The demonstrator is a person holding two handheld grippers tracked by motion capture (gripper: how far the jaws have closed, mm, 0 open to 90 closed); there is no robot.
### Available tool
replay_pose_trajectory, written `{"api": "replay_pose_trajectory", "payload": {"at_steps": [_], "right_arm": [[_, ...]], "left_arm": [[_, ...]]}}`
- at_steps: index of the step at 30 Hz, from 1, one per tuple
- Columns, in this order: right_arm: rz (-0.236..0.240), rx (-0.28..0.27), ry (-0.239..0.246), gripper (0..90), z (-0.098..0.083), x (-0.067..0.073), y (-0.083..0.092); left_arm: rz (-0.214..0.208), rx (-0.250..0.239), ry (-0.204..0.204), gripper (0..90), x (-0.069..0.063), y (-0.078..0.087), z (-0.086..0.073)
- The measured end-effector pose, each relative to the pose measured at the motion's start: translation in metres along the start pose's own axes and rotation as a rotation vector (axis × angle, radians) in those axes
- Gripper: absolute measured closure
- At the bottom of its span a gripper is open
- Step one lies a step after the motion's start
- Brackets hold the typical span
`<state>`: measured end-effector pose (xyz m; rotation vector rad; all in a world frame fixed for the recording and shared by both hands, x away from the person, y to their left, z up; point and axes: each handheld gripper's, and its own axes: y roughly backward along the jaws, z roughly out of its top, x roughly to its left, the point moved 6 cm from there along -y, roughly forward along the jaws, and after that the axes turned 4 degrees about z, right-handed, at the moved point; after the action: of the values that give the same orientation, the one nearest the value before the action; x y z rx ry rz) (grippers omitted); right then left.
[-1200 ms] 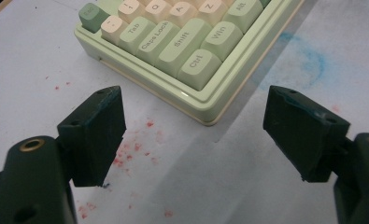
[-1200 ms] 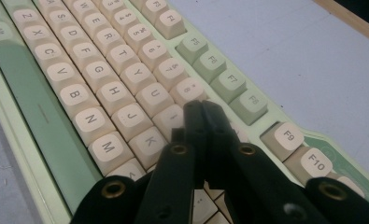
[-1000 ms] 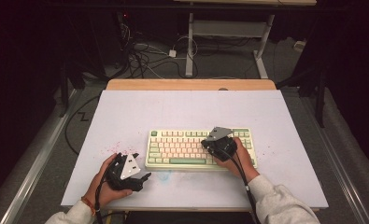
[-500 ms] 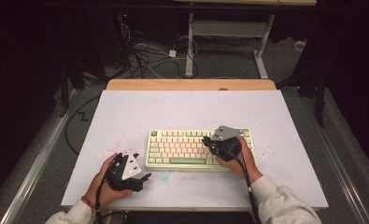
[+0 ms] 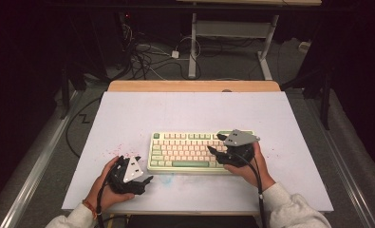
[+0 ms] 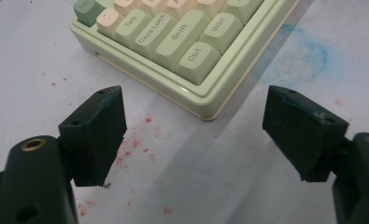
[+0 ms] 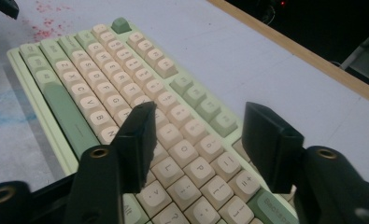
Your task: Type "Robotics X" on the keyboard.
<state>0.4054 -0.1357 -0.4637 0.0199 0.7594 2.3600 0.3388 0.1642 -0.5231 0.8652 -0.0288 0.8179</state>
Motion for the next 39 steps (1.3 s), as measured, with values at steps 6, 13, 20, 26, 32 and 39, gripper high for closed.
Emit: {"api": "replay_pose_trajectory", "payload": {"at_steps": [6,13,20,26,32,39], "right_arm": [[-0.035,-0.030,0.009,30.7,-0.006,0.001,0.015],[-0.087,-0.043,0.015,24.5,-0.018,-0.001,0.034],[-0.133,-0.044,-0.004,23.8,-0.034,-0.007,0.051],[-0.163,-0.043,-0.028,23.6,-0.046,-0.013,0.063],[-0.173,-0.023,-0.034,23.6,-0.059,-0.013,0.070],[-0.177,-0.005,-0.029,23.1,-0.069,-0.008,0.073]], "left_arm": [[0.001,-0.007,0.024,22.9,0.001,0.001,0.001],[0.005,-0.014,0.029,23.2,0.001,0.002,0.002],[-0.003,-0.008,0.038,23.5,0.002,0.003,0.001],[0.000,-0.004,0.051,28.8,0.004,0.004,0.002],[-0.045,-0.034,0.084,43.1,0.006,0.007,0.005],[-0.093,-0.021,0.108,71.6,0.010,0.005,0.008]]}}
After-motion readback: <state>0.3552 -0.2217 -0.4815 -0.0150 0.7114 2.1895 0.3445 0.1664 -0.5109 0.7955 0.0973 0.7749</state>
